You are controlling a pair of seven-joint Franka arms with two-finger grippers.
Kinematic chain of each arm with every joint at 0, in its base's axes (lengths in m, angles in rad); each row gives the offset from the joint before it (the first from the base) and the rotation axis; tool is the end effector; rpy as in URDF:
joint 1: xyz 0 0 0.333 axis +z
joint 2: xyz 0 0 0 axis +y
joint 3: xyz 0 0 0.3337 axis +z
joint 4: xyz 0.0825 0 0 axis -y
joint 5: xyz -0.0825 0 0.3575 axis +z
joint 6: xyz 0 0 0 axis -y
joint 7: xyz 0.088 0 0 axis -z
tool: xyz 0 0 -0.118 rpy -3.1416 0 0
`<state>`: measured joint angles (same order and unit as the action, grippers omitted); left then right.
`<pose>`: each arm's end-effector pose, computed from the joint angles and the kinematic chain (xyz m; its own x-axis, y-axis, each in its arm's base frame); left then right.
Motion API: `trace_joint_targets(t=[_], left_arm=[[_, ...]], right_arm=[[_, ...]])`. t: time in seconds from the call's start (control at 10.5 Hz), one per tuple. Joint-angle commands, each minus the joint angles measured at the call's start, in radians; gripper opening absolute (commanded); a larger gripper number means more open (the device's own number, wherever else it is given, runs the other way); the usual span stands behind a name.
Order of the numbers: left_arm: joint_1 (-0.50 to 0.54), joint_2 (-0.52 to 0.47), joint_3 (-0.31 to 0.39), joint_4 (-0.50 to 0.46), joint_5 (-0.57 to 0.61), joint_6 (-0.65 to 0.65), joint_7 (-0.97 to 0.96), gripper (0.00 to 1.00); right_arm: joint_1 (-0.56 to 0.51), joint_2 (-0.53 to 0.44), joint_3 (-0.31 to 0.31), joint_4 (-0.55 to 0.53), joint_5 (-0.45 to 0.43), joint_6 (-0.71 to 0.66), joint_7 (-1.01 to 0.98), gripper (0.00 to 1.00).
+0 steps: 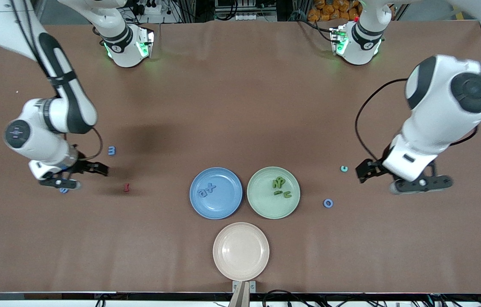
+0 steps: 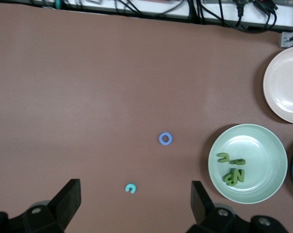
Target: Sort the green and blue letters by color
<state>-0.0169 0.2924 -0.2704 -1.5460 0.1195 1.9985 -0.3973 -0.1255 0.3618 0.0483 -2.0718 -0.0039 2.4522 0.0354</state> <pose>0.6275 -0.1544 0.5171 0.9812 0.0885 0.1715 0.0845 -0.9960 0.0302 0.5788 -0.0457 0.2819 0.9934 -0.1128 0.0185 -0.1125 -0.9935 -0.0152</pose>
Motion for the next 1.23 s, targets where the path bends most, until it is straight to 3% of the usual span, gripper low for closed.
trace_joint_targets(t=[0.0, 0.28, 0.47, 0.57, 0.76, 0.85, 1.14], left_arm=[[0.029, -0.125, -0.006, -0.031, -0.008, -0.114, 0.025, 1.0], [0.029, -0.179, -0.003, -0.031, -0.041, -0.226, 0.028, 1.0], [0.018, -0.194, 0.019, -0.029, -0.041, -0.228, 0.09, 1.0], [0.002, -0.22, 0.048, -0.029, -0.043, -0.234, 0.11, 1.0], [-0.07, -0.239, 0.141, -0.026, -0.06, -0.26, 0.112, 1.0], [-0.068, -0.24, 0.154, -0.008, -0.076, -0.27, 0.115, 1.0], [-0.02, -0.246, 0.157, -0.003, -0.087, -0.285, 0.115, 1.0]], right_arm=[[-0.103, -0.026, 0.019, 0.002, -0.017, 0.014, -0.091, 1.0], [-0.152, 0.058, 0.001, 0.039, -0.115, 0.158, -0.092, 1.0], [-0.19, 0.144, 0.002, 0.114, -0.137, 0.154, -0.091, 1.0], [-0.191, 0.17, 0.002, 0.157, -0.136, 0.128, -0.094, 1.0], [-0.195, 0.251, 0.004, 0.351, -0.125, -0.131, -0.144, 1.0], [-0.212, 0.296, 0.005, 0.442, -0.119, -0.235, -0.172, 1.0], [-0.218, 0.322, 0.005, 0.452, -0.067, -0.199, -0.173, 1.0]])
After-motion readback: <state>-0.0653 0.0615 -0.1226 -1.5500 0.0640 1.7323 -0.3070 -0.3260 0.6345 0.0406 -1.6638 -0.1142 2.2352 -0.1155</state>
